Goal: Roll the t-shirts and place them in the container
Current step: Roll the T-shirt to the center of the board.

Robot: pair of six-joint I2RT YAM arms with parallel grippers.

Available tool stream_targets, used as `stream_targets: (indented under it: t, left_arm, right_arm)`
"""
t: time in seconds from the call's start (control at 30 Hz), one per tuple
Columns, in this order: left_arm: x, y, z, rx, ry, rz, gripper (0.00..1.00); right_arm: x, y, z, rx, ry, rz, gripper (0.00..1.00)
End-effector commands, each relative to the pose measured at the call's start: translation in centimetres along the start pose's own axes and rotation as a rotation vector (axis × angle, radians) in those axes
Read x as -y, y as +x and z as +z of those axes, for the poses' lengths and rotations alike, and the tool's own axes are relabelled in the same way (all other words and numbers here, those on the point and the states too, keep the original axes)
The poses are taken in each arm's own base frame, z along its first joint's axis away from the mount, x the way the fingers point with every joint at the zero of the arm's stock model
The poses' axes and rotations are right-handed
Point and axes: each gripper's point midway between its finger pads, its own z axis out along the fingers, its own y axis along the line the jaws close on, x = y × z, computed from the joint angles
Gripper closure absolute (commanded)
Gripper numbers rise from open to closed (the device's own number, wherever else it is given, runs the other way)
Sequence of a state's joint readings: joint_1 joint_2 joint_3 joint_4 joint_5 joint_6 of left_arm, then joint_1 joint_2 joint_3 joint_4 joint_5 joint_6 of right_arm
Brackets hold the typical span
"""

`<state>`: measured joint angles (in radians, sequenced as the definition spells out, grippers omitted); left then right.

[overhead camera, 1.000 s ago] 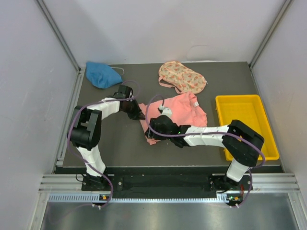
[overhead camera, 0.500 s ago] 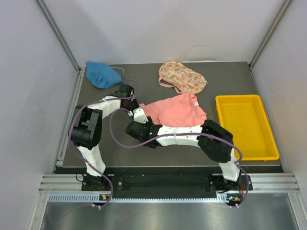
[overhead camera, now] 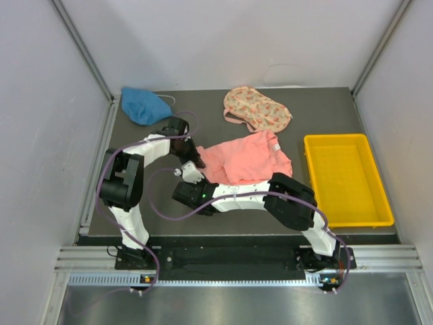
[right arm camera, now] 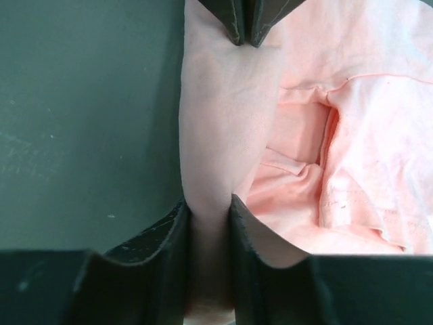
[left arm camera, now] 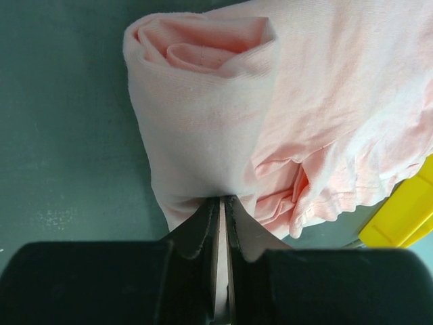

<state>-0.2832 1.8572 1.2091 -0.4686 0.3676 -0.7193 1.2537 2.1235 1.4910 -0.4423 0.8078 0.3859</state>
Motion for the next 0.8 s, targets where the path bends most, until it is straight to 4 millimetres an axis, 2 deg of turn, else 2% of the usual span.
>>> stream_targets:
  t: [0.0, 0.07, 0.1, 0.13, 0.17, 0.23, 0.27, 0.3, 0.33, 0.37, 0.4, 0.43, 0.47, 0.5, 0.57, 0.6, 0.77]
  left_arm:
    - [1.3, -1.3, -0.8, 0.041, 0.019, 0.035, 0.86]
    - [1.9, -1.6, -1.4, 0.049, 0.033, 0.043, 0.83]
    - [2.2, -1.7, -1.6, 0.052, 0.042, 0.049, 0.8]
    - [2.8, -2.0, -2.2, 0.063, 0.055, 0.057, 0.76]
    - [3.3, -2.4, -2.7, 0.078, 0.068, 0.064, 0.74]
    - [4.2, -2.7, -3.9, 0.092, 0.092, 0.079, 0.68]
    - [4.8, -2.9, -4.4, 0.102, 0.108, 0.089, 0.65]
    - [5.1, -2.9, -4.7, 0.107, 0.115, 0.095, 0.64]
    - [5.5, -2.8, -5.2, 0.108, 0.131, 0.099, 0.64]
    - [5.6, -2.6, -5.4, 0.104, 0.14, 0.098, 0.64]
    - [5.7, -2.4, -5.5, 0.101, 0.147, 0.093, 0.64]
    - [5.7, -2.2, -5.6, 0.104, 0.161, 0.093, 0.65]
    - [5.8, -1.8, -5.5, 0.09, 0.177, 0.092, 0.66]
    - [5.8, -1.6, -5.4, 0.087, 0.182, 0.082, 0.69]
    - [5.5, -0.9, -4.8, 0.064, 0.206, 0.075, 0.72]
    - [5.5, -0.7, -4.6, 0.053, 0.211, 0.066, 0.77]
    - [4.2, 0.2, -2.9, 0.024, 0.205, 0.042, 0.84]
  right_arm:
    - [0.5, -0.8, -1.5, 0.049, -0.055, 0.137, 0.79]
    - [0.7, -2.5, -2.2, 0.088, -0.149, 0.288, 0.8]
    - [1.0, -0.8, -1.6, 0.065, -0.168, 0.313, 0.8]
    - [0.8, -1.6, -2.6, 0.068, -0.25, 0.407, 0.8]
    - [1.9, -1.4, -1.8, 0.059, -0.27, 0.476, 0.8]
    - [1.3, -0.3, -1.6, 0.033, -0.396, 0.633, 0.8]
    - [2.9, -0.9, -1.0, 0.044, -0.416, 0.72, 0.8]
    - [2.9, 0.1, -0.7, 0.042, -0.454, 0.77, 0.8]
    - [2.6, 0.1, -0.9, 0.022, -0.506, 0.832, 0.8]
    - [2.8, 0.3, -0.7, 0.017, -0.521, 0.866, 0.8]
    - [3.3, 1.3, -0.2, -0.004, -0.518, 0.893, 0.8]
    - [3.0, 0.8, -0.4, -0.003, -0.564, 0.944, 0.8]
    - [2.9, 1.1, -0.3, -0.016, -0.579, 0.968, 0.8]
    - [3.1, 2.1, 0.3, -0.038, -0.579, 0.996, 0.8]
    - [2.8, 1.5, 0.1, -0.041, -0.642, 1.07, 0.81]
    - [2.6, 2.3, 0.4, -0.063, -0.643, 1.083, 0.81]
    - [2.7, 2.9, 1.1, -0.082, -0.653, 1.163, 0.81]
